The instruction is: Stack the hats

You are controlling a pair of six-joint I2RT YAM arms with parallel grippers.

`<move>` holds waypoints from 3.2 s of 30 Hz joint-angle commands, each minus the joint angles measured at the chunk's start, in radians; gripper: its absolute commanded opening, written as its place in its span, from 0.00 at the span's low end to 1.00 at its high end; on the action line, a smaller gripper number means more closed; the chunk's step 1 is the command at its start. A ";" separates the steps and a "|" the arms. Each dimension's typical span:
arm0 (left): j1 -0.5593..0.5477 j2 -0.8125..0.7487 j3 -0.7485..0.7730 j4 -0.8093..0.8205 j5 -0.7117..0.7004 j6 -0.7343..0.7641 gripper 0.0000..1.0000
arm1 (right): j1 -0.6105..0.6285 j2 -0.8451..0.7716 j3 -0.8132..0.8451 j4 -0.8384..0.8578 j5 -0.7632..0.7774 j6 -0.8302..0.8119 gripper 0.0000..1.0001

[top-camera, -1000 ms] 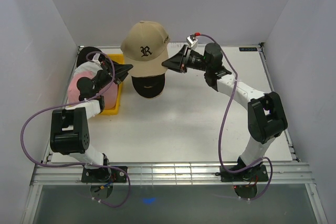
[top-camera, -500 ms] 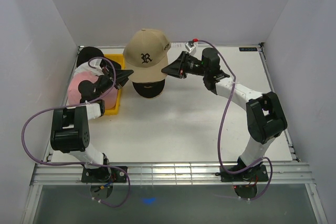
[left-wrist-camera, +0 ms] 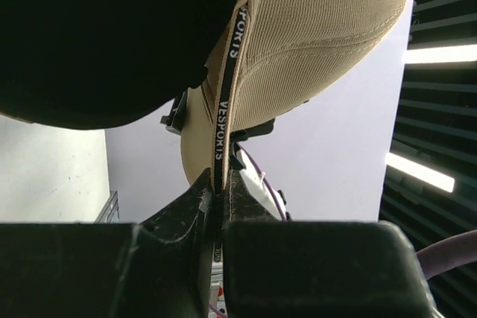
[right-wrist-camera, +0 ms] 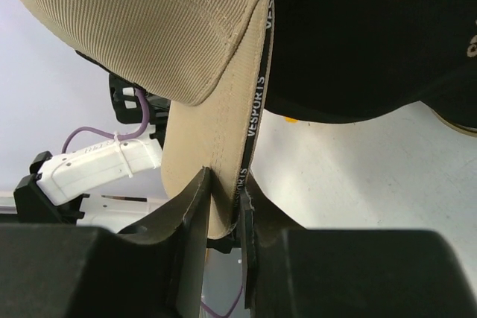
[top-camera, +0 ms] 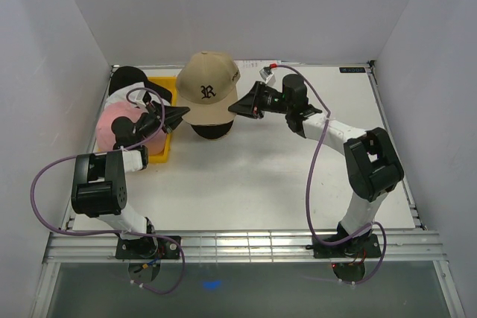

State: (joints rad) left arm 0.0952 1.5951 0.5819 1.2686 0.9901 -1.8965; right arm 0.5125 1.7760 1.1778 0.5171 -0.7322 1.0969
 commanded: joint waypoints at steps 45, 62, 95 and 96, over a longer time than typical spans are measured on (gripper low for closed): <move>0.023 -0.080 0.012 -0.669 0.002 0.476 0.00 | 0.038 0.082 -0.093 -0.048 -0.016 -0.123 0.11; 0.026 -0.038 0.107 -0.923 -0.041 0.586 0.00 | 0.024 0.108 -0.050 -0.174 0.020 -0.181 0.09; 0.023 0.063 0.156 -1.302 -0.341 0.869 0.04 | 0.004 0.230 -0.021 -0.348 0.108 -0.325 0.08; 0.021 0.065 0.156 -1.304 -0.341 0.875 0.08 | 0.004 0.232 -0.018 -0.356 0.108 -0.328 0.08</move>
State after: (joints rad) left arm 0.0914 1.6287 0.7448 0.1081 0.8642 -1.0615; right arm 0.5259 1.9728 1.1572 0.3088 -0.6739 0.8497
